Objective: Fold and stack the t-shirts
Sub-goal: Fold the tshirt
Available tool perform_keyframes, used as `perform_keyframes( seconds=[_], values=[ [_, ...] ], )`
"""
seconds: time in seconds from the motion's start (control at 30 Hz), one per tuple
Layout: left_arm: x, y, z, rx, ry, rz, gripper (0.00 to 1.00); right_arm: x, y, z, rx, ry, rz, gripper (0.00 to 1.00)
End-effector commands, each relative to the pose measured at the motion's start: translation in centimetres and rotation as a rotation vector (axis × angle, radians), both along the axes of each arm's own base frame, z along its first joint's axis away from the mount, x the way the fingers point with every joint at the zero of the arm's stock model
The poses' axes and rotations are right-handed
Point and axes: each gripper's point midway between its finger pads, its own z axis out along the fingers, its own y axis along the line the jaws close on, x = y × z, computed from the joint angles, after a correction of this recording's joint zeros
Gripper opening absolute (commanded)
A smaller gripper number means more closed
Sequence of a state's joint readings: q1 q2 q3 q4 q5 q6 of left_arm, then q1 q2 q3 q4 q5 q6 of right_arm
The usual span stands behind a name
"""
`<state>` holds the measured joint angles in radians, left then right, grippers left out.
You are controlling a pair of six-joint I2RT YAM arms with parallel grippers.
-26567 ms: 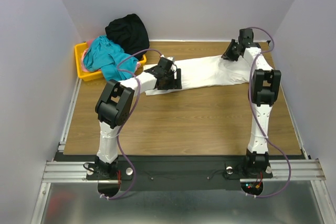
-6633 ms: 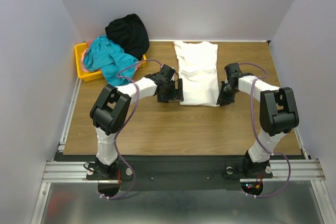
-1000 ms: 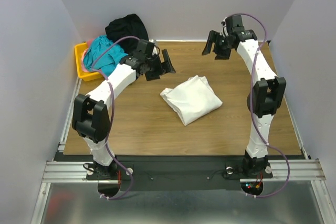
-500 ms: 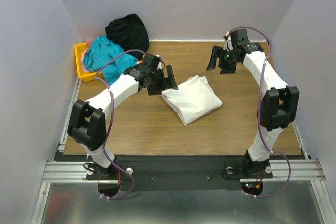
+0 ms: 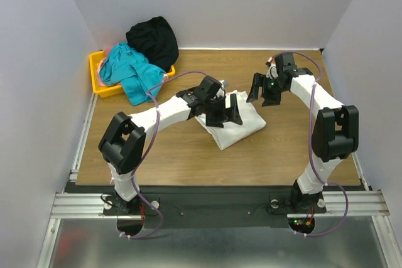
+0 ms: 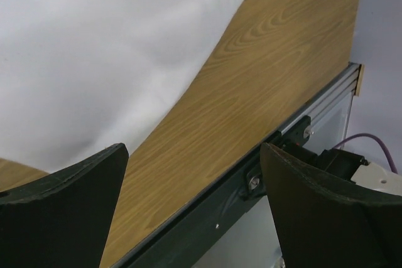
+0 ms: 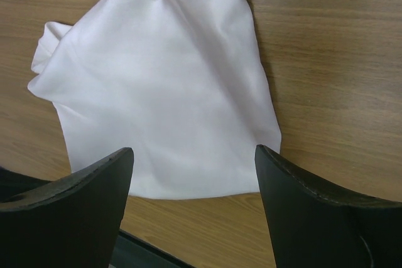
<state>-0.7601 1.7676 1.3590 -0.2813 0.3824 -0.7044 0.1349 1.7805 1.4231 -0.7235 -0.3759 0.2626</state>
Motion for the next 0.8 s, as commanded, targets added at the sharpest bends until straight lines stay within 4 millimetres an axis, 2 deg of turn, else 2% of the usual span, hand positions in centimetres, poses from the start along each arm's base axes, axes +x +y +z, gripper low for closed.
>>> perform_keyframes(
  seconds=[0.0,0.2,0.53,0.77],
  values=[
    [-1.8,-0.6,-0.9,-0.045,0.046,-0.077,0.99,1.6,0.2,2.7,0.068,-0.129,0.033,0.84],
    [-2.7,0.6,-3.8,0.013,0.081,-0.074,0.99,1.9,-0.2,2.5,0.094,-0.126,0.028,0.84],
    [-1.5,2.1,-8.5,0.145,0.068,-0.03,0.99,3.1,-0.3,1.9,0.119,-0.141,0.036,0.84],
    [-0.6,3.8,-10.0,0.203,0.074,0.024,0.98,2.8,-0.2,-0.5,0.142,-0.106,0.066,0.84]
  ],
)
